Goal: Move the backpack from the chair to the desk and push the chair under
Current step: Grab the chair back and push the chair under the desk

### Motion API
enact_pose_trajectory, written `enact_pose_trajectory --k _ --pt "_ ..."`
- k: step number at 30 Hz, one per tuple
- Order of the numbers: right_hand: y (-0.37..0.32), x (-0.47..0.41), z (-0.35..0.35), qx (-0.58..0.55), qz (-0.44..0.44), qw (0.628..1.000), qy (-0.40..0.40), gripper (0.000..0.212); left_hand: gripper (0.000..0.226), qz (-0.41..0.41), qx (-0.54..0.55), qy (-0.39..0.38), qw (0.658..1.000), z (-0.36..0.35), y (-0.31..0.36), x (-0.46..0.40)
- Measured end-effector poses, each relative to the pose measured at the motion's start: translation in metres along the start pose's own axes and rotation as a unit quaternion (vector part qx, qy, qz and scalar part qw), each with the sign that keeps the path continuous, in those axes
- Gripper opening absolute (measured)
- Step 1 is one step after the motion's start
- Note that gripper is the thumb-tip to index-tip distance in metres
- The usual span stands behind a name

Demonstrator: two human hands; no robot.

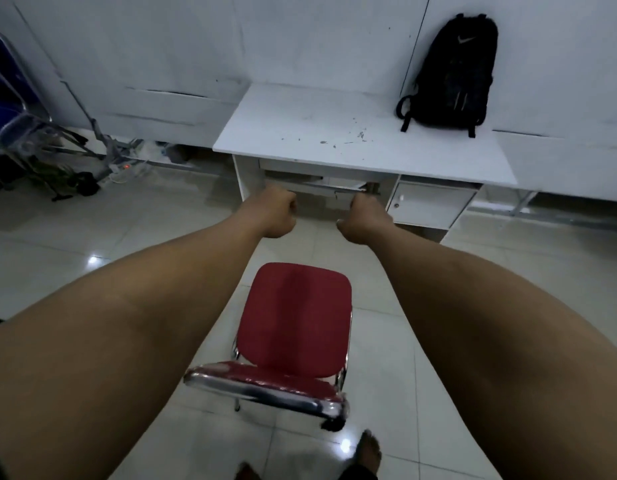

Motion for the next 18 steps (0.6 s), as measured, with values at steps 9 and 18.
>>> enact_pose_trajectory --k 9,18 --pt "-0.012 0.083 -0.049 0.027 -0.013 0.999 -0.044 0.053 0.025 0.017 -0.003 -0.036 0.999 -0.017 -0.041 0.070" --pt "0.011 0.182 -0.125 0.015 0.028 0.990 -0.139 0.067 0.034 -0.011 0.059 -0.161 0.985 -0.090 -0.035 0.180"
Point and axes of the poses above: each hand's wrist, its own x-axis away from the middle knuckle, its own z-axis out of the back of the hand, y = z × x, the point moved 8 cm from there along -x, towards the middle knuckle, and after that the axes turned 11 degrees about y, right-handed, at the moved point
